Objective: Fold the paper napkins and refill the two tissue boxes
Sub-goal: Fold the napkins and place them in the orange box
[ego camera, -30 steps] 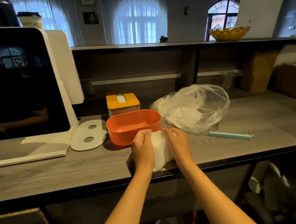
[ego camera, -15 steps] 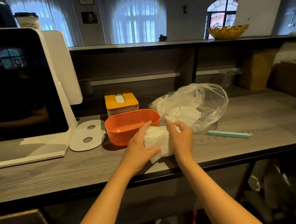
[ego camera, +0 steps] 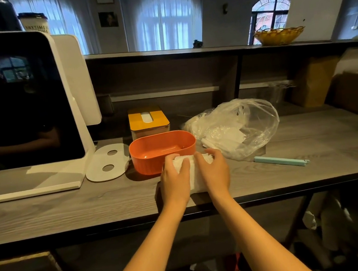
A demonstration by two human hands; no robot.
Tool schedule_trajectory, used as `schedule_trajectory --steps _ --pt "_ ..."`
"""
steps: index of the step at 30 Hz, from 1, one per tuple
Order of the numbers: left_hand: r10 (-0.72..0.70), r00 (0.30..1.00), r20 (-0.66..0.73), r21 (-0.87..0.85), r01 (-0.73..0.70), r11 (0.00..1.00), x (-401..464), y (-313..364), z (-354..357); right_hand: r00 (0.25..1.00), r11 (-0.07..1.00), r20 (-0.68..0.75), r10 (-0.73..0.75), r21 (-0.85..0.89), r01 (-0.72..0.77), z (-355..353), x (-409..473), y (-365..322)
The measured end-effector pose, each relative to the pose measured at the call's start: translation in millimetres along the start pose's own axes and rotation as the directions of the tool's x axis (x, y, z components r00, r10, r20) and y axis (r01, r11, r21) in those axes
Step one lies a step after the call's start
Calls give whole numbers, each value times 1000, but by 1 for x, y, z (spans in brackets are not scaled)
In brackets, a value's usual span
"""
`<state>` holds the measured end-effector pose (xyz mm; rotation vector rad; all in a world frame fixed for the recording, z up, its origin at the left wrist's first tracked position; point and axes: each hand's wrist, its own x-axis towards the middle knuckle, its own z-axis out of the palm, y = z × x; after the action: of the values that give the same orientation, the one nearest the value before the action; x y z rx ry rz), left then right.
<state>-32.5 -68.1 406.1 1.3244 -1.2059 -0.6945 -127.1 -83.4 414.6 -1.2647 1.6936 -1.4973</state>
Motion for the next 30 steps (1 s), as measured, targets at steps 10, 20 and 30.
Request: schedule_trajectory --steps 10,20,30 --pt "-71 983 -169 -163 43 986 7 4 11 993 952 118 -18 305 -19 -7 -4 6" --pt "-40 992 -116 -140 23 990 13 -1 0 997 989 80 2 146 -14 4 3 11" --pt "140 984 -112 5 -141 990 11 0 3 982 985 188 -5 168 -27 -6 6 11"
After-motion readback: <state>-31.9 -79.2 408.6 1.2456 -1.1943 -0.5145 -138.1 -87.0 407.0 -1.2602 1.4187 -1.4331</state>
